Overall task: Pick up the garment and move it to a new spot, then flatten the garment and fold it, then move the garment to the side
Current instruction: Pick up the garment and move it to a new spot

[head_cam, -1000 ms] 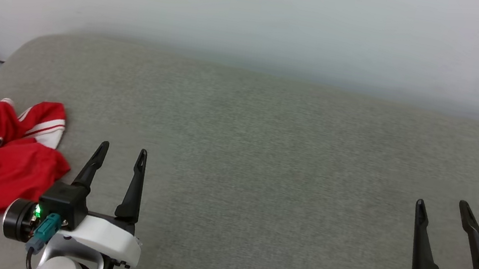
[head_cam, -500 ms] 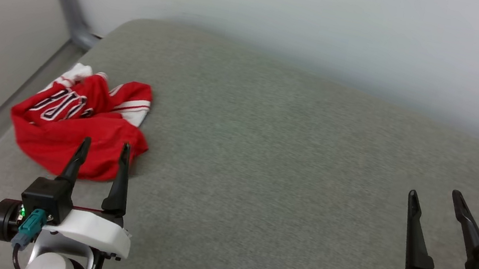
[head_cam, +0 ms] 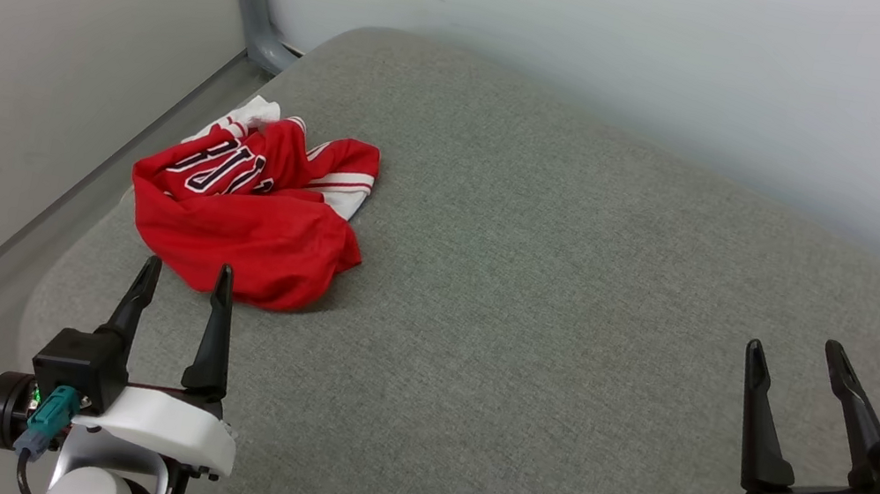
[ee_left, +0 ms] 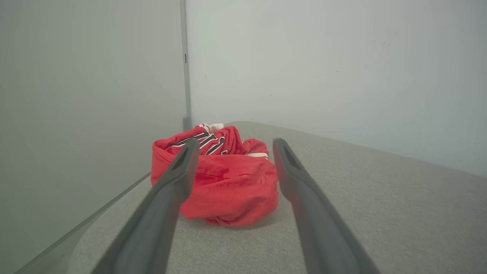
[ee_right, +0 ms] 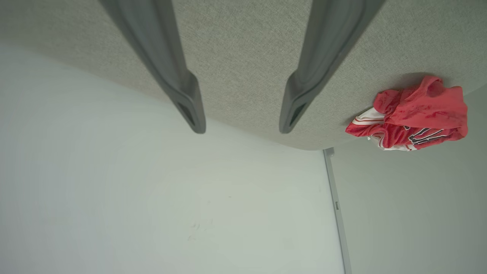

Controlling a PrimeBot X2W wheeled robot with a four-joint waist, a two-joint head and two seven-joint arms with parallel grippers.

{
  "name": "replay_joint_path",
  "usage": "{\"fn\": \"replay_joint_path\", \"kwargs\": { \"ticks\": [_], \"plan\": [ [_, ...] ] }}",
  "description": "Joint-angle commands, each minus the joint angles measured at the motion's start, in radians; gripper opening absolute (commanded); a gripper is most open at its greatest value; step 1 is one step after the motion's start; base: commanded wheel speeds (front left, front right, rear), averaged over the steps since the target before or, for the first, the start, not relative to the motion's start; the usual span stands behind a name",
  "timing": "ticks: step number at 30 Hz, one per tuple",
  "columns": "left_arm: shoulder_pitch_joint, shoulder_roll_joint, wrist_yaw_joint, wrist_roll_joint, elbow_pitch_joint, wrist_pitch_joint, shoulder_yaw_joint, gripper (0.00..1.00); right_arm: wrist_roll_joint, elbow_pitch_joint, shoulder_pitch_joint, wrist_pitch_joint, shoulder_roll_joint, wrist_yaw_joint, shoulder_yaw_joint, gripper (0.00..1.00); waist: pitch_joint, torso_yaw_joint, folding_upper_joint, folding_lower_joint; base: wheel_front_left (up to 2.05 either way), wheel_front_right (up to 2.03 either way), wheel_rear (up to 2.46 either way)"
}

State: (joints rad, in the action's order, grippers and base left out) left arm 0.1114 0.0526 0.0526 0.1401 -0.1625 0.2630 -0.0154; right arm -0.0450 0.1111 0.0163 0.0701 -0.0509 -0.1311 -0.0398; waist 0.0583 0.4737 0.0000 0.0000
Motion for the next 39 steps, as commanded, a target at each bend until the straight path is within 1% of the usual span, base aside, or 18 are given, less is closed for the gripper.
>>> {"fn": "replay_joint_path", "kwargs": {
  "ticks": [1, 6, 10, 13, 15, 18, 23, 31, 33, 36, 39],
  "plan": [
    [-0.001, -0.002, 0.002, 0.005, -0.003, 0.003, -0.002, 1.0, -0.004, -0.004, 0.015, 0.004, 0.001, 0.001, 0.001, 1.0, 0.004, 0.006, 0.0, 0.0, 0.0, 0.0, 0.0],
    [0.036, -0.002, 0.018, 0.035, -0.019, 0.003, -0.008, 1.0, 0.0, -0.001, 0.028, -0.003, 0.001, 0.001, 0.005, 1.0, 0.027, 0.004, 0.0, 0.0, 0.0, 0.0, 0.0],
    [0.098, -0.002, 0.04, 0.061, -0.059, 0.003, -0.005, 1.0, 0.011, 0.012, 0.046, -0.016, 0.001, 0.001, 0.008, 1.0, 0.067, -0.011, 0.0, 0.0, 0.0, 0.0, 0.0],
    [0.176, 0.02, 0.054, 0.09, -0.118, -0.003, -0.009, 1.0, 0.032, 0.027, 0.064, -0.032, 0.001, 0.001, 0.008, 1.0, 0.11, -0.03, 0.0, 0.0, 0.0, 0.0, 0.0],
    [0.24, 0.037, 0.06, 0.115, -0.151, -0.029, -0.011, 1.0, 0.043, 0.04, 0.077, -0.041, 0.001, 0.001, 0.005, 1.0, 0.143, -0.044, 0.0, 0.0, 0.0, 0.0, 0.0],
    [0.341, 0.085, 0.069, 0.156, -0.201, -0.096, -0.022, 1.0, 0.062, 0.063, 0.1, -0.055, 0.001, 0.001, 0.005, 1.0, 0.2, -0.071, 0.0, 0.0, 0.0, 0.0, 0.0],
    [0.491, 0.178, 0.076, 0.223, -0.29, -0.239, 0.0, 1.0, 0.085, 0.094, 0.133, -0.068, 0.001, 0.001, -0.002, 1.0, 0.297, -0.112, 0.0, 0.0, 0.0, 0.0, 0.0],
    [0.651, 0.32, 0.077, 0.376, -0.476, -0.553, 0.077, 1.0, 0.098, 0.112, 0.186, -0.074, 0.001, 0.001, 0.001, 1.0, 0.424, -0.164, 0.0, 0.0, 0.0, 0.0, 0.0],
    [0.677, 0.354, 0.077, 0.402, -0.521, -0.612, 0.092, 1.0, 0.101, 0.114, 0.196, -0.07, 0.001, 0.001, 0.003, 1.0, 0.448, -0.173, 0.0, 0.0, 0.0, 0.0, 0.0],
    [0.706, 0.387, 0.077, 0.428, -0.591, -0.687, 0.108, 1.0, 0.106, 0.111, 0.212, -0.069, 0.001, 0.001, 0.006, 1.0, 0.476, -0.182, 0.0, 0.0, 0.0, 0.0, 0.0],
    [0.723, 0.402, 0.078, 0.441, -0.659, -0.75, 0.129, 1.0, 0.108, 0.112, 0.22, -0.072, 0.001, 0.001, 0.005, 1.0, 0.499, -0.185, 0.0, 0.0, 0.0, 0.0, 0.0]
  ]
}}
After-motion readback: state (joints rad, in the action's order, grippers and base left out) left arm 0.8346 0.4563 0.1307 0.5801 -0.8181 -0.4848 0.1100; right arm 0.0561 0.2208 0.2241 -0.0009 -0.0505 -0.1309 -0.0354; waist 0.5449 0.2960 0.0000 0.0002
